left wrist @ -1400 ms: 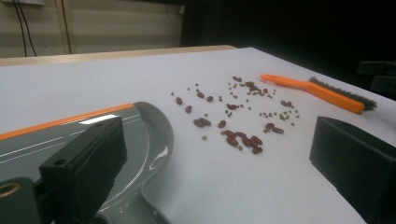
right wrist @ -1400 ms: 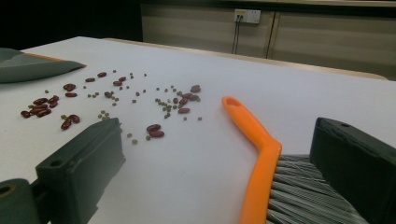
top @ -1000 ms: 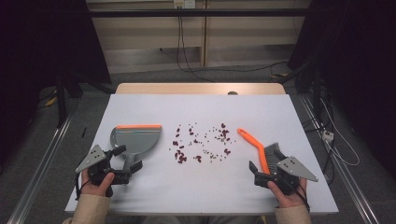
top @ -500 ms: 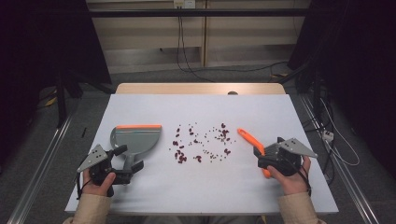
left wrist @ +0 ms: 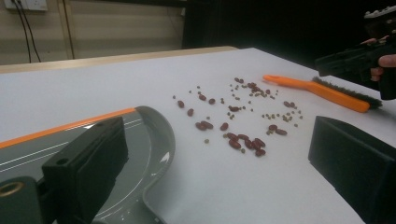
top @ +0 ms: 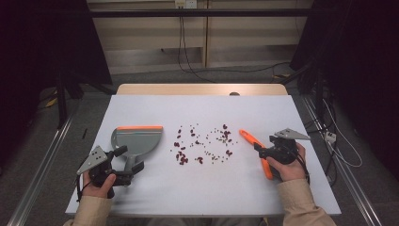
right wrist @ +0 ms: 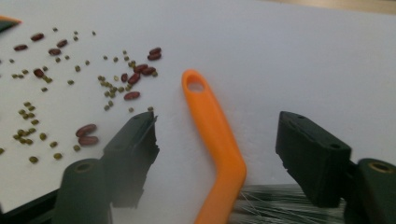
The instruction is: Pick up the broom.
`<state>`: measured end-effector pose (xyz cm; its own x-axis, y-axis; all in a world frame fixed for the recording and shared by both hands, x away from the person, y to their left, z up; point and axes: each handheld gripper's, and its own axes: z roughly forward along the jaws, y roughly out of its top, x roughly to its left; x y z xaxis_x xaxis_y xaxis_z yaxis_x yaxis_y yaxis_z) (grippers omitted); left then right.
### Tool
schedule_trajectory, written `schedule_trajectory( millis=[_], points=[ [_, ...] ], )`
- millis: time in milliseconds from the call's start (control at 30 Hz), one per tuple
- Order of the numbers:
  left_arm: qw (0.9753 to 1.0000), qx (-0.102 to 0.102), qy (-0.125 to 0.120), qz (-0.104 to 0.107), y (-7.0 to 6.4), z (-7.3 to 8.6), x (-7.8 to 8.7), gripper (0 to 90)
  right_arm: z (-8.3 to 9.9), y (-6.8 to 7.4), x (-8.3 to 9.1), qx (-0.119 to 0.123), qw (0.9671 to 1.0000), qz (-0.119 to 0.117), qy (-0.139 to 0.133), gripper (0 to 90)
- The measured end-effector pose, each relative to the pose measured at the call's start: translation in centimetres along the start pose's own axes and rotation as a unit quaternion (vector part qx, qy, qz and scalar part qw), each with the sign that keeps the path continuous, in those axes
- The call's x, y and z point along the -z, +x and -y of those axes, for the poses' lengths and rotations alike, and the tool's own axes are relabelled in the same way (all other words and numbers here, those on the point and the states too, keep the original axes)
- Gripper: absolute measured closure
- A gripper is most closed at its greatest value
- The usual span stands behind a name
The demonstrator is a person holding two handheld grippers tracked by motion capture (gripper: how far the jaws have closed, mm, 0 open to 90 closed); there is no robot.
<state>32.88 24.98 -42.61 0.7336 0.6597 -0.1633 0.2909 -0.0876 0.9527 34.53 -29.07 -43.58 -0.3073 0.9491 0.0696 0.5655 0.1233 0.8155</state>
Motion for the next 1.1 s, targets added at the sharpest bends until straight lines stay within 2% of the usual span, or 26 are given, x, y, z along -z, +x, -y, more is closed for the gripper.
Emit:
schedule_trajectory(
  millis=[200, 367, 433, 667, 700, 733, 933, 967, 1100],
  points=[
    [1.0, 0.0, -0.003, -0.003, 0.0, 0.0, 0.2, 4.5, 0.2, -0.7, -1.4, -0.014, 0.9989, 0.001, 0.044, 45.1],
    [1.0, -0.001, -0.002, -0.005, 0.0, 0.0, 0.2, 4.5, 0.3, -0.9, -2.0, -0.03, 0.9968, 0.01, 0.074, 49.8],
    [1.0, 0.0, -0.001, -0.006, 0.0, 0.1, 0.3, 4.5, 0.3, -1.0, -2.2, -0.035, 0.9962, 0.005, 0.08, 54.4],
    [1.0, -0.004, 0.004, -0.005, -0.1, 0.1, 0.1, 4.5, 0.2, -0.8, -2.7, -0.023, 0.9956, 0.002, 0.091, 57.1],
    [1.0, -0.005, 0.004, -0.003, -0.1, 0.1, 0.1, 4.5, 0.0, -0.8, -2.9, -0.011, 0.9955, 0.001, 0.094, 59.7],
    [1.0, -0.004, 0.007, -0.003, -0.1, 0.2, 0.0, 4.5, -0.1, -0.8, -3.1, -0.01, 0.9947, 0.002, 0.102, 60.5],
    [1.0, -0.006, 0.006, 0.0, -0.1, 0.2, 0.2, 4.5, 0.0, -0.7, -2.9, -0.002, 0.9932, 0.006, 0.116, 60.1],
    [1.0, -0.007, 0.006, 0.0, 0.0, 0.2, 0.3, 4.5, 0.0, -1.0, -2.4, -0.012, 0.9928, 0.013, 0.118, 60.2],
    [1.0, -0.005, 0.005, -0.001, 0.0, 0.1, 0.3, 4.5, 0.1, -1.1, -2.3, -0.017, 0.993, 0.01, 0.117, 62.1]
  ],
)
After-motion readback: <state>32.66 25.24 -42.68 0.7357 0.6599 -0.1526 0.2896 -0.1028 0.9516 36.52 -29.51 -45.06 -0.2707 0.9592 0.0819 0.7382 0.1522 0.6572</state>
